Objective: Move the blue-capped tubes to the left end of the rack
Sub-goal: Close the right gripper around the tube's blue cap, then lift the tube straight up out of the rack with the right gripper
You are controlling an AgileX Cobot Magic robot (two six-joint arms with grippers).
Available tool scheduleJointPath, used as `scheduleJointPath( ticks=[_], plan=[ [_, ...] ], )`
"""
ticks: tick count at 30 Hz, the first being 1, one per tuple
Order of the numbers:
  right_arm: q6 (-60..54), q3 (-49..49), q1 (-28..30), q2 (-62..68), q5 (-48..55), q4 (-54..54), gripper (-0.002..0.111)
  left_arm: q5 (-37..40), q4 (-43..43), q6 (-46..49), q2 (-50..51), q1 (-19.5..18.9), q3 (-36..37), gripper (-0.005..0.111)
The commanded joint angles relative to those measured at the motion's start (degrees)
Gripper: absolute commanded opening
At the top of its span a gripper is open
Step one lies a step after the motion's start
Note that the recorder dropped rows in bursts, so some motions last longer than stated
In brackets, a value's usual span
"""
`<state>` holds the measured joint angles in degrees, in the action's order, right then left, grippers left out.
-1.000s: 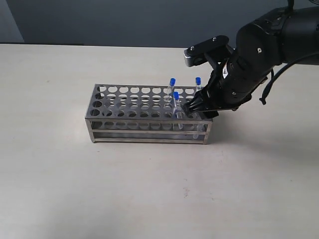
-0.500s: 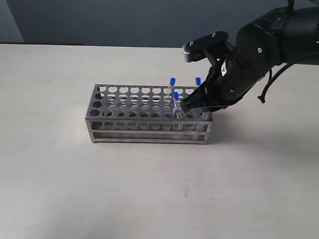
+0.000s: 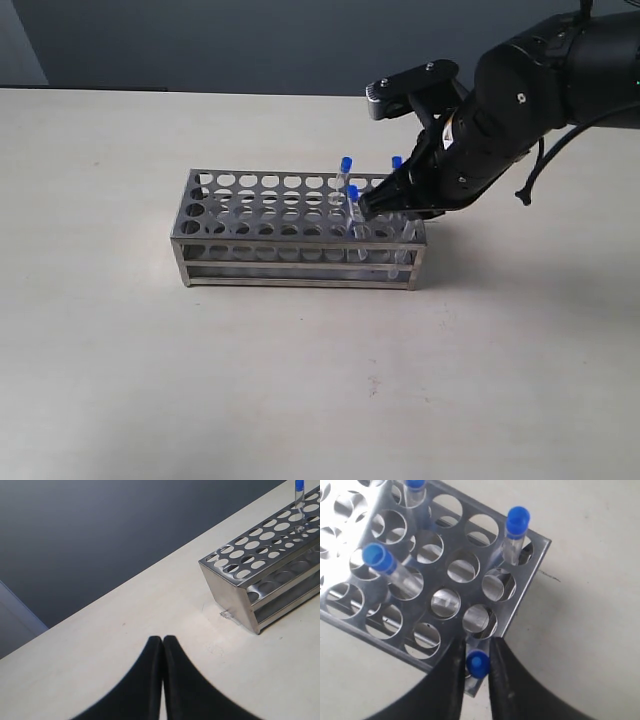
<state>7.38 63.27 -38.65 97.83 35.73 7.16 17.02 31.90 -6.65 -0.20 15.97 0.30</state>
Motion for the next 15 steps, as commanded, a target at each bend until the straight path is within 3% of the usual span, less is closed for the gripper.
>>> scheduleJointPath(
  ticks=[1,5,7,10,14,15],
  plan=[
    [-0.03,-0.15,0.19,2.1,-0.07,-0.83,0.016,-0.24,-0.23,-0.28,0.2,0.22,-0.3,0.001],
    [-0.03,-0.15,0.19,2.8,-0.07,-1.66,0.042,-0.24,-0.23,-0.28,0.2,0.22,-0.3,0.001],
    [-0.03,-0.15,0.19,3.03,-0.07,-1.66,0.047,-0.24,-0.23,-0.28,0.2,0.22,-0.3,0.001],
    [0.13,-0.15,0.19,3.03,-0.07,-1.66,0.035,-0.24,-0.23,-0.28,0.2,0.22,-0.3,0.001],
    [0.13,-0.15,0.19,3.03,0.62,-1.87,0.0,-0.36,-0.1,-0.28,0.2,0.22,-0.3,0.001],
    [0.13,-0.15,0.19,3.03,1.03,-1.87,0.0,-0.36,-0.1,-0.28,0.2,0.22,-0.3,0.001]
  ],
)
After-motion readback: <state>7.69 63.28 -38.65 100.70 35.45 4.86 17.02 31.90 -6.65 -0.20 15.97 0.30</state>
